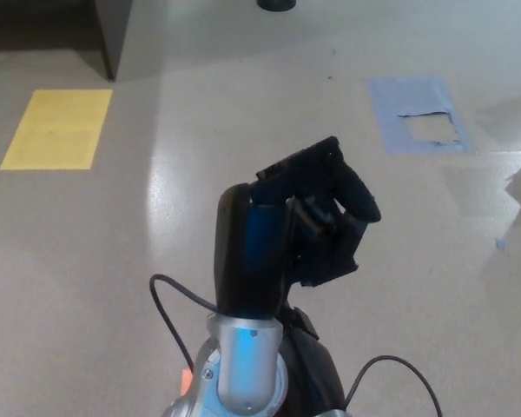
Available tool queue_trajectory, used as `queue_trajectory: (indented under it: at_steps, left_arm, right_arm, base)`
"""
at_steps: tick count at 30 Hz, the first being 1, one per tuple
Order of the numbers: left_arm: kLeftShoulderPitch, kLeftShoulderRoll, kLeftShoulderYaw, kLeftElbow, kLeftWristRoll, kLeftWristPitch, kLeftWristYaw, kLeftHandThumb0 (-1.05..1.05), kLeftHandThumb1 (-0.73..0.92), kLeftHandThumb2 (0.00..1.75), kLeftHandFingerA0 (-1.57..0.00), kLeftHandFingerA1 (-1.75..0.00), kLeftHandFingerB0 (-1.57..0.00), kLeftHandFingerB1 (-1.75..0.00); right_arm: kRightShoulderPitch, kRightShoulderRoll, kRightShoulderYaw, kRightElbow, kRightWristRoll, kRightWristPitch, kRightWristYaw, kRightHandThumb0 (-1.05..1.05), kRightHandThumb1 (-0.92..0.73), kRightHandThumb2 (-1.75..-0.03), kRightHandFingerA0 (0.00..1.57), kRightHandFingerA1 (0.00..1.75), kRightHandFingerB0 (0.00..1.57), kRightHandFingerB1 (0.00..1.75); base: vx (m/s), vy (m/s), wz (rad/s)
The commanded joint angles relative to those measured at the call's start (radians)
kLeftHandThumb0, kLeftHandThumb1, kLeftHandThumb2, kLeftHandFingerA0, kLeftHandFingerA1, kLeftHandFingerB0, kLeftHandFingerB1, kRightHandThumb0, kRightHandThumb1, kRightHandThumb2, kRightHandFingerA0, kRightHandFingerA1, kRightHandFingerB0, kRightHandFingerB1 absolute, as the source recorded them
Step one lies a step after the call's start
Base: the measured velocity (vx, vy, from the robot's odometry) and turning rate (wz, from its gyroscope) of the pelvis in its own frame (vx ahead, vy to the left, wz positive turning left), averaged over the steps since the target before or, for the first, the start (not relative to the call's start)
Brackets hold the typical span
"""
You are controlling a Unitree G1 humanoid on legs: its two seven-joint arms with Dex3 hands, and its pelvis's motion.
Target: A phone stand is kept on the floor and the robot uses both its hands to grab it and uses its left hand to extend the phone stand by pulling it upwards
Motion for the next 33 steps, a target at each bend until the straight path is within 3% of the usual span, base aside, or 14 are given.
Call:
queue_trajectory:
  at_steps: [1, 6, 7, 8, 12, 13, 15, 16, 17, 19, 29, 30, 31, 33]
  left_arm:
    - [-0.040, -0.046, 0.008, -0.034, -0.006, 0.038, -0.027, 0.46, 0.33, 1.02, -1.45, -1.52, -1.25, -1.41]
    - [-0.113, -0.045, 0.046, -0.043, -0.041, 0.033, -0.061, 0.62, 0.28, 1.09, -1.57, -1.52, -1.47, -1.45]
    - [-0.159, -0.040, 0.068, -0.057, -0.024, 0.057, -0.070, -0.05, 0.66, 0.71, -0.91, -1.75, -0.63, -1.75]
    - [-0.194, -0.041, 0.087, -0.066, -0.042, 0.064, -0.085, -0.08, 0.55, 0.78, -1.32, -1.63, -1.03, -1.48]
    - [-0.325, -0.042, 0.152, -0.086, -0.086, 0.103, -0.126, -0.02, 0.57, 0.71, -1.00, -1.75, -0.75, -1.75]
    - [-0.347, -0.040, 0.162, -0.086, -0.091, 0.109, -0.132, -0.03, 0.57, 0.71, -1.01, -1.75, -0.77, -1.75]
    - [-0.399, -0.039, 0.184, -0.093, -0.102, 0.132, -0.147, -0.04, 0.54, 0.72, -1.02, -1.75, -0.79, -1.75]
    - [-0.417, -0.040, 0.192, -0.100, -0.106, 0.147, -0.156, -0.04, 0.53, 0.72, -1.03, -1.75, -0.79, -1.75]
    - [-0.428, -0.040, 0.196, -0.104, -0.107, 0.156, -0.161, -0.04, 0.53, 0.72, -1.02, -1.75, -0.79, -1.75]
    - [-0.476, -0.029, 0.215, -0.102, -0.116, 0.164, -0.177, -0.02, 0.53, 0.73, -1.01, -1.75, -0.78, -1.75]
    - [-0.676, 0.015, 0.285, -0.072, -0.121, 0.229, -0.220, -0.08, 0.54, 0.68, -1.05, -1.73, -0.87, -1.75]
    - [-0.698, 0.018, 0.292, -0.071, -0.122, 0.244, -0.224, -0.11, 0.40, 0.90, -1.38, -1.43, -1.10, -1.31]
    - [-0.711, 0.019, 0.296, -0.071, -0.122, 0.252, -0.227, -0.11, 0.40, 0.90, -1.38, -1.43, -1.10, -1.31]
    - [-0.778, 0.027, 0.313, -0.057, -0.113, 0.280, -0.225, -0.12, 0.50, 0.71, -1.04, -1.75, -0.79, -1.75]
  right_arm:
    - [0.007, 0.000, 0.014, 0.007, -0.036, 0.003, -0.029, -0.94, -0.68, -1.18, 1.03, 1.19, 0.49, 0.89]
    - [0.013, -0.002, 0.012, 0.012, -0.039, -0.001, -0.031, -0.94, -0.68, -1.18, 1.03, 1.19, 0.49, 0.89]
    - [-0.004, 0.019, -0.108, 0.109, 0.105, -0.174, 0.024, -0.95, -0.92, -0.68, 1.20, 0.95, 1.12, 0.90]
    - [0.001, 0.036, -0.156, 0.116, 0.165, -0.194, 0.076, -1.00, -0.83, -0.66, 1.34, 0.98, 1.23, 0.86]
    - [0.001, 0.068, -0.250, 0.129, 0.229, -0.153, 0.153, -1.02, -0.84, -0.66, 1.28, 0.98, 1.12, 0.82]
    - [0.004, 0.076, -0.267, 0.130, 0.241, -0.151, 0.170, -1.00, -0.62, -1.03, 1.28, 1.09, 1.19, 0.99]
    - [0.004, 0.082, -0.291, 0.132, 0.248, -0.150, 0.189, -1.03, -0.82, -0.66, 1.41, 1.14, 1.30, 0.99]
    - [0.005, 0.079, -0.293, 0.135, 0.237, -0.148, 0.185, -0.41, -0.29, -1.00, 1.40, 1.28, 1.44, 1.28]
    - [0.007, 0.078, -0.295, 0.137, 0.231, -0.151, 0.186, -0.95, -0.63, -1.12, 1.51, 1.35, 1.30, 1.19]
    - [0.012, 0.070, -0.295, 0.146, 0.217, -0.189, 0.190, -0.54, -0.34, -1.04, 1.53, 1.39, 1.54, 1.38]
    - [0.033, 0.079, -0.338, 0.164, 0.245, -0.199, 0.242, -0.55, -0.35, -1.04, 1.57, 1.41, 1.56, 1.40]
    - [0.037, 0.078, -0.339, 0.166, 0.245, -0.202, 0.244, -0.56, -0.36, -1.04, 1.57, 1.41, 1.56, 1.40]
    - [0.040, 0.078, -0.338, 0.168, 0.242, -0.205, 0.242, -0.56, -0.36, -1.04, 1.57, 1.41, 1.56, 1.40]
    - [0.049, 0.080, -0.343, 0.171, 0.249, -0.202, 0.253, -0.53, -0.30, -1.01, 1.55, 1.39, 1.54, 1.38]
  base:
    - [0.00, 0.000, 0.00]
    - [0.00, 0.000, 0.00]
    - [0.00, 0.000, 0.00]
    - [0.00, 0.000, 0.00]
    - [0.00, 0.000, 0.00]
    - [0.00, 0.000, 0.00]
    - [0.00, 0.000, 0.00]
    - [0.00, 0.000, 0.00]
    - [0.00, 0.000, 0.00]
    - [0.00, 0.000, 0.00]
    - [0.00, 0.000, 0.00]
    - [0.00, 0.000, 0.00]
    - [0.00, 0.000, 0.00]
    - [0.00, 0.000, 0.00]
